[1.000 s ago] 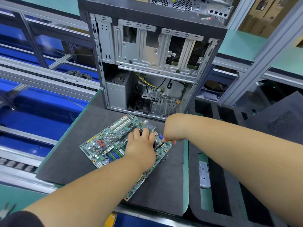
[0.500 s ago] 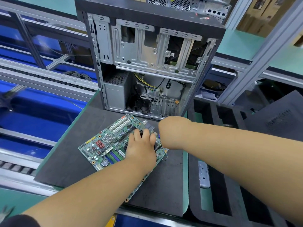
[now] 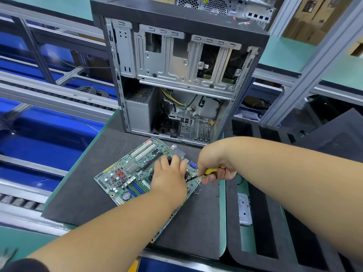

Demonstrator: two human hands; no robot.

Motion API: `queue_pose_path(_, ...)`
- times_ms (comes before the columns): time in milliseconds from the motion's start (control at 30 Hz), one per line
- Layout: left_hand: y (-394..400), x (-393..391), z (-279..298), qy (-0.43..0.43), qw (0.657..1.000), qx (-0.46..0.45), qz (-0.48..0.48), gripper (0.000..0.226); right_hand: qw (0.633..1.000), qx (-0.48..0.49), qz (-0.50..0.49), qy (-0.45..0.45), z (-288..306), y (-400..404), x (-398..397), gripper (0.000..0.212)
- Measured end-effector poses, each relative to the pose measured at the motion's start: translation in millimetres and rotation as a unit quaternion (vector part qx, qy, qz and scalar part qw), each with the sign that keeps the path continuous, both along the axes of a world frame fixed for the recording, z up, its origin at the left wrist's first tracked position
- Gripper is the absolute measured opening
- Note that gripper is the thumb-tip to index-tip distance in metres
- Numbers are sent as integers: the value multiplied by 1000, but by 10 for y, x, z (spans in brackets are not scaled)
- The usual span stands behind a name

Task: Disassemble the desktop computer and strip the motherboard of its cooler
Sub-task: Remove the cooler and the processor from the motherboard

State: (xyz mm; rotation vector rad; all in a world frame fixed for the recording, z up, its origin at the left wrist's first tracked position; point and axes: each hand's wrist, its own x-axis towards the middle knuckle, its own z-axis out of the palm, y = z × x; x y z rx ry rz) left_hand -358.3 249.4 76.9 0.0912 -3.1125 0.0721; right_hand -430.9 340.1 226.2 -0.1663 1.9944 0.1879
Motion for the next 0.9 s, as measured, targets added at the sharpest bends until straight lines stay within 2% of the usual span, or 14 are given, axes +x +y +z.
queue_pose_path(67,-4,-5,-11,0,1000,3,-1,43,991,8,132,34,-10,-33,92,25)
queue_pose_path(100,-6,-5,-17,-2,1000,5,0,43,966,27,244,83,-6,-59,167,25)
queue_pose_path(167,-10,-6,-13,-8,1000,11,2,45,855,42,476,200,9,-122,301,25)
queue_pose_path(200,-10,-6,-5,-15,1000,12,2,47,807,38,535,246,36,-146,355,21)
queue_pose_path(267,-9,-1,20,-37,999,2,-6,48,726,37,630,273,61,-205,416,21)
queue_pose_path(300,-10,3,37,-46,999,2,-11,48,713,36,644,274,61,-236,426,25)
queue_pose_path(333,-11,8,53,-50,999,9,-12,47,717,31,640,275,43,-264,420,27)
queue_pose_path(467,-41,16,80,-33,998,57,2,48,835,-1,490,250,34,-299,367,21)
queue_pose_path(533,-51,9,63,-28,998,49,-2,48,862,-22,433,264,46,-261,327,19)
queue_pose_path(633,-53,-5,23,-22,999,34,0,46,874,-45,372,310,71,-151,228,7)
queue_pose_path(767,-44,-22,-14,-17,1000,24,3,50,879,-166,216,392,-3,34,127,14)
queue_pose_path(900,-48,-35,-37,-7,1000,23,2,57,830,-330,71,443,-201,117,181,16)
